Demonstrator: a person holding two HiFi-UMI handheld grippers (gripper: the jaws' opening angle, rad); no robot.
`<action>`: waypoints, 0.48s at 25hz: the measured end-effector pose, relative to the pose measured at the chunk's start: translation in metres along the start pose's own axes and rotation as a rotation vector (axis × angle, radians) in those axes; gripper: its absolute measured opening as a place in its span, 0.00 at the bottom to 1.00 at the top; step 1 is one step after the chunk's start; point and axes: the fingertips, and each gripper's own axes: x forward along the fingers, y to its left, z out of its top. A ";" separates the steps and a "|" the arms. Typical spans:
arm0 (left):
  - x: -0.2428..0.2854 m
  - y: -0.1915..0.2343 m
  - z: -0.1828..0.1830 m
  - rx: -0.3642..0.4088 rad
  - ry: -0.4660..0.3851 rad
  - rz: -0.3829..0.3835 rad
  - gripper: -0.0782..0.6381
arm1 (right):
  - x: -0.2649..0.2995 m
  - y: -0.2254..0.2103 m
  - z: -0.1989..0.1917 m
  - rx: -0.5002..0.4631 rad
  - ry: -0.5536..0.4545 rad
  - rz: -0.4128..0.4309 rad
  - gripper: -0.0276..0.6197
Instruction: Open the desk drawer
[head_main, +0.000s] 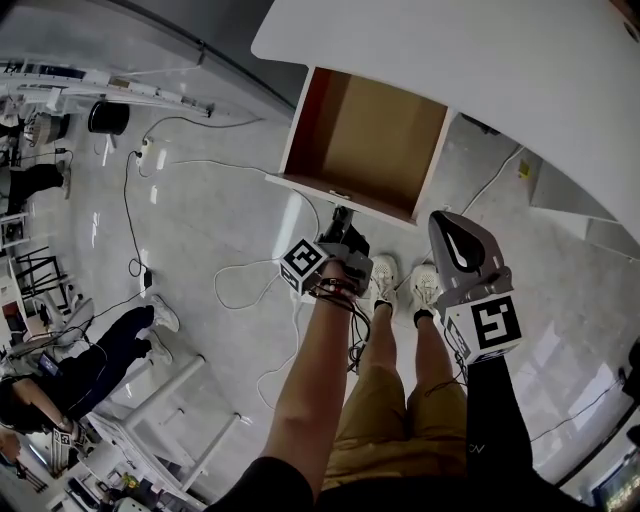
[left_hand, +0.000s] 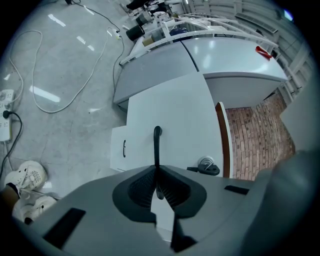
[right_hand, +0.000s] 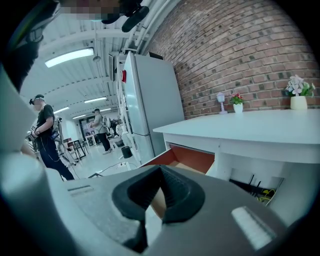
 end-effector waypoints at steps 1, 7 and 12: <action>0.000 0.001 0.000 -0.004 -0.001 0.001 0.14 | 0.001 0.000 0.001 -0.002 0.001 0.000 0.04; -0.001 -0.002 0.000 -0.006 -0.003 -0.011 0.14 | 0.004 -0.001 0.004 -0.009 0.002 0.004 0.04; -0.002 -0.002 0.000 -0.015 -0.010 -0.009 0.14 | 0.004 -0.005 0.006 -0.008 0.000 0.003 0.04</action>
